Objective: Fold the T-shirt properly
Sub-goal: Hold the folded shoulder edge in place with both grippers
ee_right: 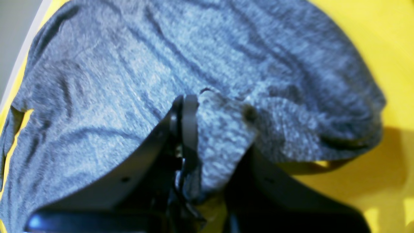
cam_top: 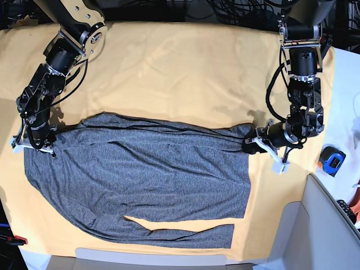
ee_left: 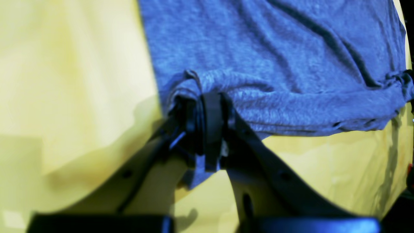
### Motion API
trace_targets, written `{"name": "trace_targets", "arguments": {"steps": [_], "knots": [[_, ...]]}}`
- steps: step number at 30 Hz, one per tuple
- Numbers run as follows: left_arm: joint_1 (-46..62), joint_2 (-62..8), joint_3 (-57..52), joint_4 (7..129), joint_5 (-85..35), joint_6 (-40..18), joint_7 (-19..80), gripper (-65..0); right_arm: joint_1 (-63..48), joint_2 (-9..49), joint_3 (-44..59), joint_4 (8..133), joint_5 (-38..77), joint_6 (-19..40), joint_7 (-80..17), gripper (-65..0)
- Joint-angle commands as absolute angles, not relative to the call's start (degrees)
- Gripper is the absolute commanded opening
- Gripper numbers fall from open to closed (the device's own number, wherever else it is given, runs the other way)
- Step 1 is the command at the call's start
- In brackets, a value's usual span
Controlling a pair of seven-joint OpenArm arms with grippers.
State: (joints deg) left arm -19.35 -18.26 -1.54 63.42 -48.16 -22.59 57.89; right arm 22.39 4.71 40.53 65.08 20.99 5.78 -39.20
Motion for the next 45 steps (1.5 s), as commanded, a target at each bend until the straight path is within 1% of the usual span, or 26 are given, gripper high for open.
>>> {"name": "trace_targets", "arguments": {"steps": [1, 7, 17, 18, 19, 20, 21, 23, 24, 25, 26, 27, 29, 30, 33, 40, 42, 45], "knots": [[-20.9, -19.3, -1.8, 63.8, -48.8, -22.9, 55.8, -65.0, 23.9, 5.6, 40.6, 66.2, 21.3, 6.3, -38.0, -65.0], [-21.0, -19.8, -3.2, 62.5, -48.8, -22.7, 54.6, -65.0, 24.0, 7.3, 40.6, 65.0, 21.2, 6.2, -34.9, -65.0], [-20.4, -19.7, -4.0, 62.4, -48.7, -22.7, 55.3, -64.9, 24.7, 8.2, 40.1, 60.5, 21.2, 6.2, -35.0, -65.0], [-20.4, -19.7, -4.0, 62.4, -48.7, -22.8, 55.4, -63.7, 24.7, 8.2, 40.0, 60.1, 21.2, 6.2, -35.2, -65.0], [-20.4, -19.7, -4.0, 62.4, -48.7, -22.8, 55.4, -61.8, 24.7, 8.2, 40.0, 59.8, 21.2, 6.2, -35.2, -63.4], [-20.4, -19.8, -4.0, 62.4, -48.7, -22.8, 55.4, -59.3, 24.7, 8.2, 40.0, 59.6, 21.2, 6.2, -35.4, -59.9], [-20.2, -19.9, -4.0, 62.4, -48.7, -22.8, 55.4, -56.0, 24.7, 8.3, 40.0, 59.6, 21.2, 6.2, -36.2, -54.8], [-19.3, -20.0, -4.0, 62.5, -48.7, -22.8, 55.5, -48.5, 24.7, 8.3, 40.0, 59.7, 21.2, 6.2, -37.9, -42.1], [-19.1, -20.1, -3.9, 62.5, -48.7, -22.8, 55.5, -45.1, 24.7, 8.3, 40.0, 60.0, 21.2, 6.2, -38.3, -34.3], [-19.1, -20.1, -3.9, 62.5, -48.7, -22.8, 55.5, -42.9, 24.7, 8.4, 40.0, 60.1, 21.2, 6.3, -38.5, -27.9], [-19.1, -20.1, -3.9, 62.5, -48.7, -22.8, 55.5, -41.6, 24.7, 8.7, 40.0, 60.1, 21.2, 6.3, -38.5, -21.7], [-19.1, -20.1, -3.9, 62.5, -48.7, -22.8, 55.6, -41.4, 24.7, 9.3, 40.0, 60.2, 21.5, 6.3, -38.5, -17.0], [-19.1, -20.1, -3.9, 62.5, -48.7, -22.8, 56.8, -41.4, 24.9, 9.7, 40.1, 60.2, 21.6, 6.3, -38.5, -10.8], [-19.2, -20.1, -3.9, 62.6, -48.7, -22.8, 57.5, -41.4, 25.5, 9.7, 40.5, 60.2, 21.7, 6.3, -38.5, -8.7], [-19.5, -20.1, -3.9, 62.9, -48.7, -22.8, 58.5, -41.4, 25.7, 11.1, 40.6, 61.1, 22.6, 6.3, -38.5, -7.8], [-19.4, -20.1, -3.9, 62.9, -48.7, -23.1, 58.6, -41.4, 24.0, 13.9, 40.7, 64.3, 34.1, 6.3, -38.5, -7.8], [-19.3, -20.1, -3.9, 62.9, -48.7, -23.1, 58.6, -41.4, 24.0, 15.3, 40.6, 64.3, 36.3, 6.3, -38.5, -7.8], [-19.3, -20.1, -3.9, 62.9, -48.7, -23.1, 58.6, -41.4, 23.5, 15.9, 40.4, 64.3, 37.7, 6.3, -38.6, -7.8]]}}
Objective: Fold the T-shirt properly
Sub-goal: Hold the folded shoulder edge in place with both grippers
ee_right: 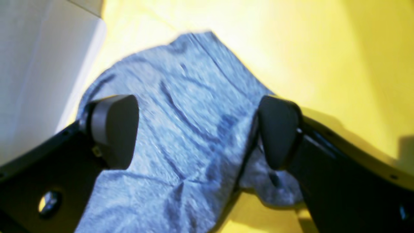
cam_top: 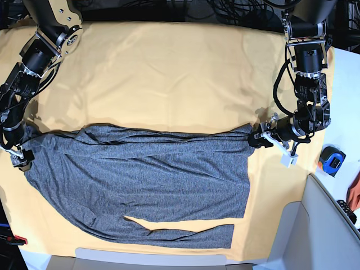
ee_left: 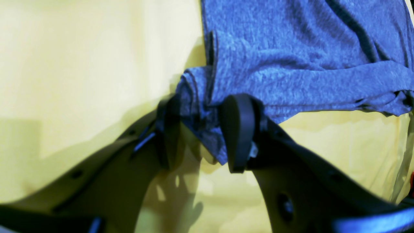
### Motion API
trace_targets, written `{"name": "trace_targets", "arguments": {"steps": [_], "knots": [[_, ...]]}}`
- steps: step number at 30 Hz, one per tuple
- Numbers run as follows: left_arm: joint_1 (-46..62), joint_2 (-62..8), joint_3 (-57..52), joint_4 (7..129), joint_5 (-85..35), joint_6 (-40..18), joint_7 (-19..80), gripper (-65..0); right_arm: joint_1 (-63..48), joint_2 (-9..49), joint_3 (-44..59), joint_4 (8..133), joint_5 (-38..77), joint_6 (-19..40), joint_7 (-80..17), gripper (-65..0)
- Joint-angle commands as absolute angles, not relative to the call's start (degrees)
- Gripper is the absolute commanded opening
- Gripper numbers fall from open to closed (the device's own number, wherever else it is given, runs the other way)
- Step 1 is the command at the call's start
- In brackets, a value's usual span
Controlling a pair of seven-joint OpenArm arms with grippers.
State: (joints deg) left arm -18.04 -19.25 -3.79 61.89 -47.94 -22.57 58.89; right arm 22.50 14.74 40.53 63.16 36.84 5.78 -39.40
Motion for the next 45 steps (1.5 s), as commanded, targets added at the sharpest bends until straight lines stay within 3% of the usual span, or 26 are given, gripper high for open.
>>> {"name": "trace_targets", "arguments": {"steps": [1, 10, 20, 24, 38, 40, 43, 45], "knots": [[-19.3, -20.1, -3.9, 62.9, -48.7, -23.1, 58.6, -41.4, 22.6, 15.9, 40.5, 64.3, 37.8, 6.3, -38.9, -7.8], [-19.2, -20.1, -3.9, 62.9, -48.7, -23.2, 58.5, -41.4, 11.6, 13.1, 40.6, 70.8, 49.9, 6.3, -43.1, -7.8], [-19.2, -20.1, -3.9, 62.9, -48.7, -23.2, 58.5, -41.4, 8.3, 11.6, 42.1, 71.8, 60.4, 5.6, -42.9, -7.8], [-19.1, -20.1, -3.9, 62.9, -48.7, -23.2, 58.6, -41.4, 9.5, 9.4, 45.8, 71.3, 58.6, -1.9, -42.9, -7.8], [-19.0, -20.1, -3.9, 62.9, -48.7, -23.1, 58.6, -41.4, 19.6, 9.2, 46.2, 59.4, 51.0, -2.4, -42.9, -9.0], [-18.3, -20.7, -3.9, 62.9, -48.7, -23.0, 58.6, -41.4, 19.6, 9.2, 45.9, 59.4, 51.0, -2.3, -42.9, -19.5], [-18.1, -21.2, -3.9, 62.6, -48.7, -23.0, 58.6, -41.3, 19.6, 8.8, 46.3, 59.4, 51.1, -2.2, -42.9, -43.8], [-17.9, -21.3, -3.9, 62.5, -48.7, -23.0, 58.6, -41.3, 19.6, 8.8, 46.3, 59.4, 51.1, -2.2, -42.9, -51.1]]}}
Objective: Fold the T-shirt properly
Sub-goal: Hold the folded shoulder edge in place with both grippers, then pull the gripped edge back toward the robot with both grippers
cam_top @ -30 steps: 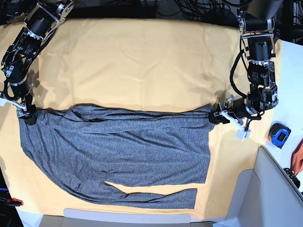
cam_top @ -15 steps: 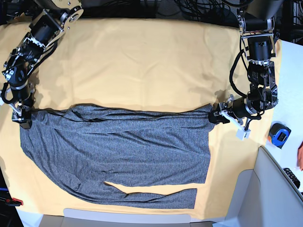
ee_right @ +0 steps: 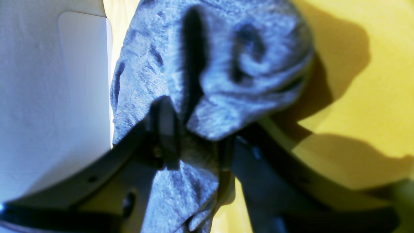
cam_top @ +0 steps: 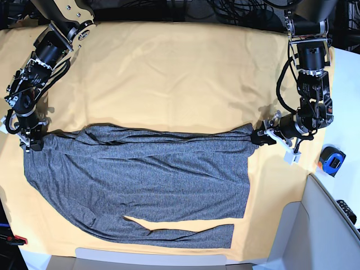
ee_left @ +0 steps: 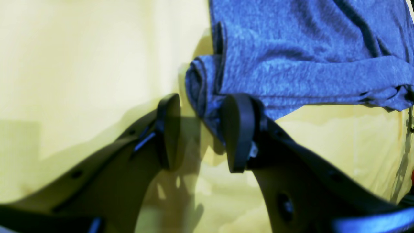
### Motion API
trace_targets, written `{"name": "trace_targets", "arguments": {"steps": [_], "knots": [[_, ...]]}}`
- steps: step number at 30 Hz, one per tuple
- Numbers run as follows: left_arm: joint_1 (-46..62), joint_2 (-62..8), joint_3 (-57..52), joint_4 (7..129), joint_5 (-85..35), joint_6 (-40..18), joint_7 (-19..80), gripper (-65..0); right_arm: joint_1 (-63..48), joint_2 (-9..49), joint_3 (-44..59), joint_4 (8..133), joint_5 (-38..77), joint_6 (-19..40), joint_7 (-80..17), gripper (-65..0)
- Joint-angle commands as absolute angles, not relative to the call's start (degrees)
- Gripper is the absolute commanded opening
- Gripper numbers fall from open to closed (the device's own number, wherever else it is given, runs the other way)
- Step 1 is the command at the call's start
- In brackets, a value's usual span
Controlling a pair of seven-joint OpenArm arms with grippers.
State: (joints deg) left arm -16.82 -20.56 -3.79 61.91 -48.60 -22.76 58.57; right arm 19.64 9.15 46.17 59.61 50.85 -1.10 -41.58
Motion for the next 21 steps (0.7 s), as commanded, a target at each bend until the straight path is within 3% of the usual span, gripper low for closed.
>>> {"name": "trace_targets", "arguments": {"steps": [1, 4, 21], "knots": [[-17.9, -21.3, -3.9, 62.5, -48.7, -23.0, 58.6, -41.3, 19.6, 8.8, 46.3, 59.4, 51.1, -2.2, -42.9, -54.1], [-17.9, -21.2, -3.9, 62.5, -48.7, -23.0, 58.7, -41.2, 19.5, 8.8, 46.0, 59.3, 51.1, -2.2, -42.9, -65.0], [-18.4, -16.2, -2.9, 62.4, -48.7, -22.9, 61.3, -41.1, 19.4, 8.7, 45.8, 59.3, 51.1, -2.2, -43.0, -65.0]]}}
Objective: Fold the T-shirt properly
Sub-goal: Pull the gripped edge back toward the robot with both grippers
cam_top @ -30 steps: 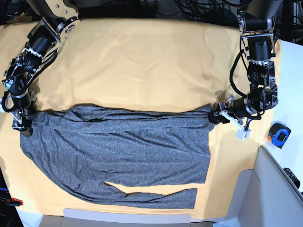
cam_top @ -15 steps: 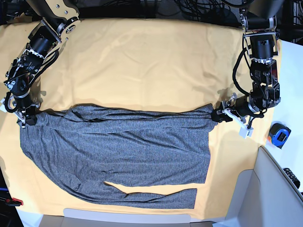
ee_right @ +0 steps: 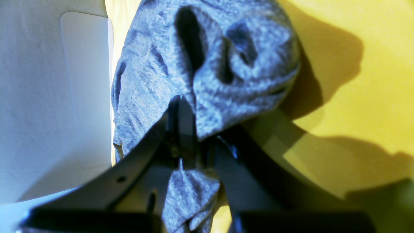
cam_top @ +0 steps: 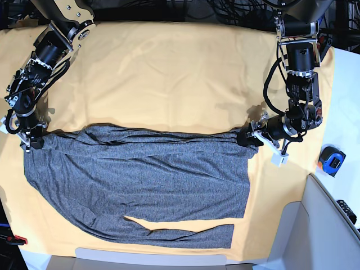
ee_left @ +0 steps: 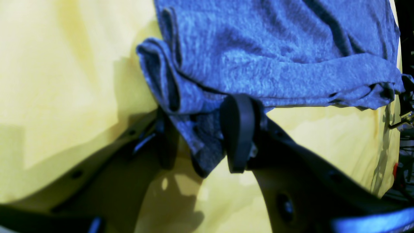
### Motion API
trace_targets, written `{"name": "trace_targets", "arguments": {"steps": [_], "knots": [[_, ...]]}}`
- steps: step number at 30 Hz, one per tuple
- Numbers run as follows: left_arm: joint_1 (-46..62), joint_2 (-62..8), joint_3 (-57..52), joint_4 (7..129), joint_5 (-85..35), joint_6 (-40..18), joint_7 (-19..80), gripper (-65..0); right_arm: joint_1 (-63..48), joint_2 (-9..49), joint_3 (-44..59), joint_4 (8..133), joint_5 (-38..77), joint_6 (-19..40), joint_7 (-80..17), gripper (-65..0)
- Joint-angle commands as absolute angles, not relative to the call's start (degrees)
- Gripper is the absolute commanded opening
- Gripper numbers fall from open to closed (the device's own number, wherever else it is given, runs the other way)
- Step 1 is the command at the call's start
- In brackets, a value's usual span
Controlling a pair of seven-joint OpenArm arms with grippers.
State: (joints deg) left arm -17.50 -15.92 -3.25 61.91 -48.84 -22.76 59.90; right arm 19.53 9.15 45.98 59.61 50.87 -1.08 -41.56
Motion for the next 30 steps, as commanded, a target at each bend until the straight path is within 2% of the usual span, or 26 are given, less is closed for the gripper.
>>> {"name": "trace_targets", "arguments": {"steps": [1, 3, 5, 6, 7, 14, 17, 25, 30], "knots": [[-18.4, -16.2, -1.7, 62.4, -48.7, -22.9, 61.1, -41.2, 19.3, 8.7, 45.8, 59.3, 51.1, -2.2, -43.0, -65.0], [-18.4, -16.3, -0.2, 62.4, -48.7, -23.2, 60.8, -43.4, 19.3, 8.7, 45.8, 59.3, 51.1, -2.2, -43.0, -65.0], [-18.4, -16.3, 0.1, 62.4, -48.7, -23.2, 60.4, -53.8, 19.3, 8.7, 45.8, 59.3, 51.1, -2.3, -43.0, -65.0], [-18.2, -16.3, 0.1, 62.4, -48.7, -23.2, 59.6, -61.7, 19.2, 8.7, 45.8, 59.2, 51.1, -2.5, -43.0, -65.0], [-18.2, -16.3, 0.2, 62.2, -48.7, -23.0, 59.3, -65.0, 19.0, 8.7, 45.8, 59.2, 51.0, -2.5, -43.0, -65.0], [-18.1, -17.4, -0.1, 60.7, -48.9, -23.3, 59.4, -64.9, 15.3, 9.3, 45.8, 59.7, 51.0, -2.5, -43.3, -65.0], [-16.7, -18.9, -0.1, 60.9, -49.0, -23.3, 59.4, -64.9, 13.4, 11.5, 45.8, 59.6, 51.1, -2.5, -46.3, -65.0], [-7.3, -22.2, -0.7, 72.7, -49.0, -23.1, 59.5, -64.9, 8.0, 16.2, 46.4, 59.8, 51.5, -2.5, -53.7, -65.0], [-0.3, -22.3, -6.4, 77.8, -48.9, -23.2, 61.8, -64.9, 4.7, 18.0, 46.4, 59.8, 51.5, -2.5, -58.9, -65.0]]}}
